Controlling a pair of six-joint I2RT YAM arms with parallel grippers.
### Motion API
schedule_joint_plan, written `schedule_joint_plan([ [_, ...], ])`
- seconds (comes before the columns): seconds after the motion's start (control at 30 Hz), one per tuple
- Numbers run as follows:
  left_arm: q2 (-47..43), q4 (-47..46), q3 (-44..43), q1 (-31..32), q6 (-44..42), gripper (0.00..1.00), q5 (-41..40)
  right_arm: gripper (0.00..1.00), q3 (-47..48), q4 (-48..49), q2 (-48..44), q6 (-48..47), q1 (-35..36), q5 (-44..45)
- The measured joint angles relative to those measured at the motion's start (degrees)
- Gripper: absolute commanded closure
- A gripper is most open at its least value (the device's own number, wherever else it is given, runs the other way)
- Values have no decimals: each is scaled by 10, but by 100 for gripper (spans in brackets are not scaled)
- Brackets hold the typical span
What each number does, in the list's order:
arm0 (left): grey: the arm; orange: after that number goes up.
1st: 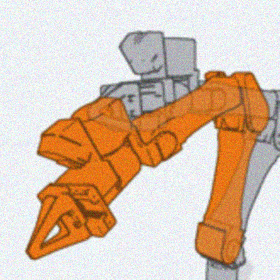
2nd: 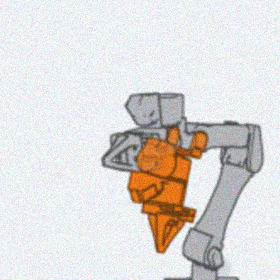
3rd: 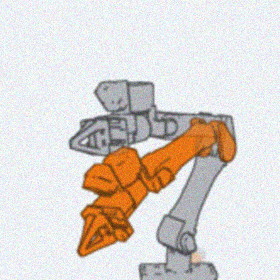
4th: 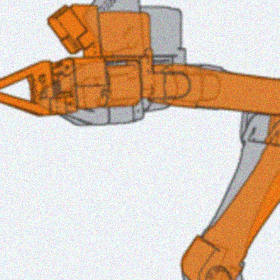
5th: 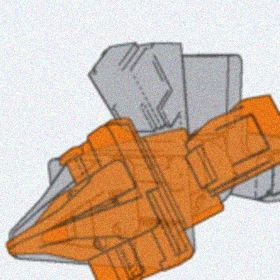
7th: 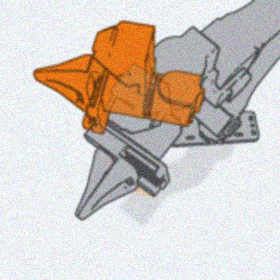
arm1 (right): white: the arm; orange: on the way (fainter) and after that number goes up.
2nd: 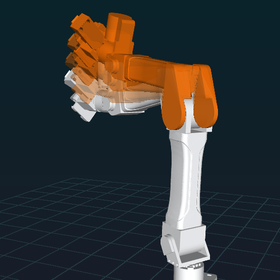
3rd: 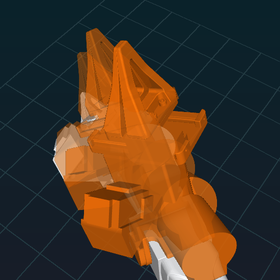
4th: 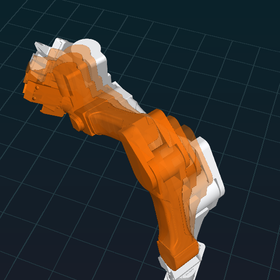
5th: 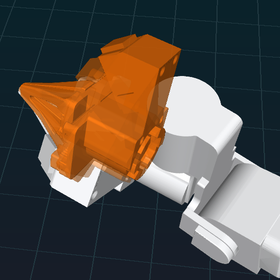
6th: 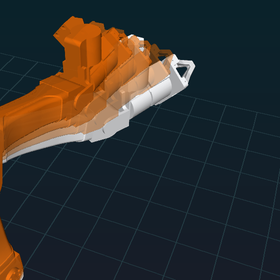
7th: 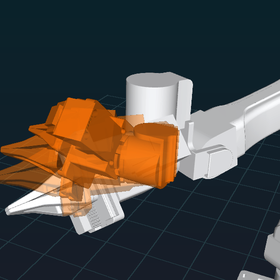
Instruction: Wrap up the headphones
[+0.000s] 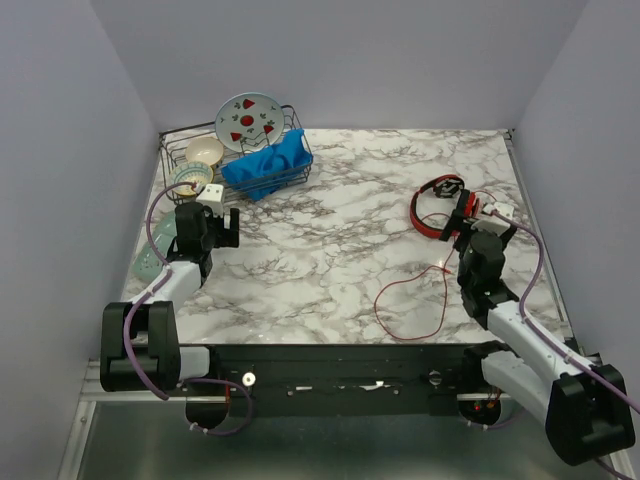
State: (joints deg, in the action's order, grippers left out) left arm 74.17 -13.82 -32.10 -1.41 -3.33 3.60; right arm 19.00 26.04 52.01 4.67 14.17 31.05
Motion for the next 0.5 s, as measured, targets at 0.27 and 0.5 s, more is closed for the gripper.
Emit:
schedule_joint_plan([
  [0.27, -16, 11, -12, 0, -8, 1, 11, 0, 70, -93, 35, 114, -105, -19],
  [0.5, -47, 18, -28, 0, -40, 1, 37, 1, 186, -138, 156, 144, -135, -80],
])
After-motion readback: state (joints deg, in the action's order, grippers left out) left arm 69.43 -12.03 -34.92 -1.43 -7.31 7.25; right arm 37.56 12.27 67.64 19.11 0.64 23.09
